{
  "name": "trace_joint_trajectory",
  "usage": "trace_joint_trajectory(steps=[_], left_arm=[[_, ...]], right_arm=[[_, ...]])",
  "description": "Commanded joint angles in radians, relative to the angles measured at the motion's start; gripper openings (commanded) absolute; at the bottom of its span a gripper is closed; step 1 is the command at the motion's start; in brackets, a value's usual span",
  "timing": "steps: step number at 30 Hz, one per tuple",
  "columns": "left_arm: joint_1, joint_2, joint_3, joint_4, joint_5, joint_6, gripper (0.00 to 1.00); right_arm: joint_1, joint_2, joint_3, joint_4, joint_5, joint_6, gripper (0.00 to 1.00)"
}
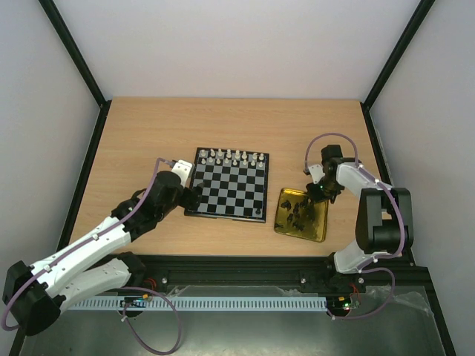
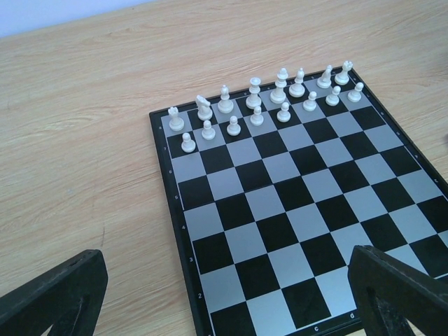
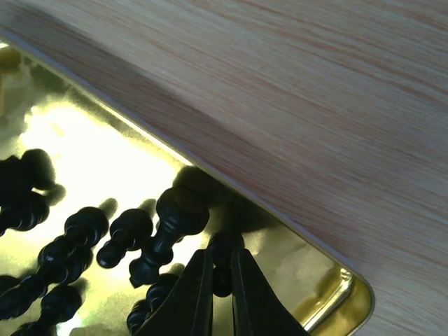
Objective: Set up the chess pieces on the board
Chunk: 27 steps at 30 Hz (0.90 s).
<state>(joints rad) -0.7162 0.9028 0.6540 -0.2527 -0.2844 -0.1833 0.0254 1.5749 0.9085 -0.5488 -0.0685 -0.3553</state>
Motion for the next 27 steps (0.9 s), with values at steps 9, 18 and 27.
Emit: trace_joint_trajectory(steps=[9, 18, 27], left_arm=[[0.026, 0.007, 0.022, 0.0, 0.028, -0.007, 0.97], [0.042, -0.021, 0.019, -0.014, -0.027, -0.008, 0.97], [0.047, -0.055, 0.012, -0.02, -0.073, -0.008, 0.97]], right_arm=[[0.002, -0.16, 0.088, -0.215, -0.193, -0.051, 0.01], [0.211, -0.154, 0.188, -0.22, -0.23, 0.008, 0.01], [0.47, -0.041, 0.221, -0.147, -0.124, 0.037, 0.01]])
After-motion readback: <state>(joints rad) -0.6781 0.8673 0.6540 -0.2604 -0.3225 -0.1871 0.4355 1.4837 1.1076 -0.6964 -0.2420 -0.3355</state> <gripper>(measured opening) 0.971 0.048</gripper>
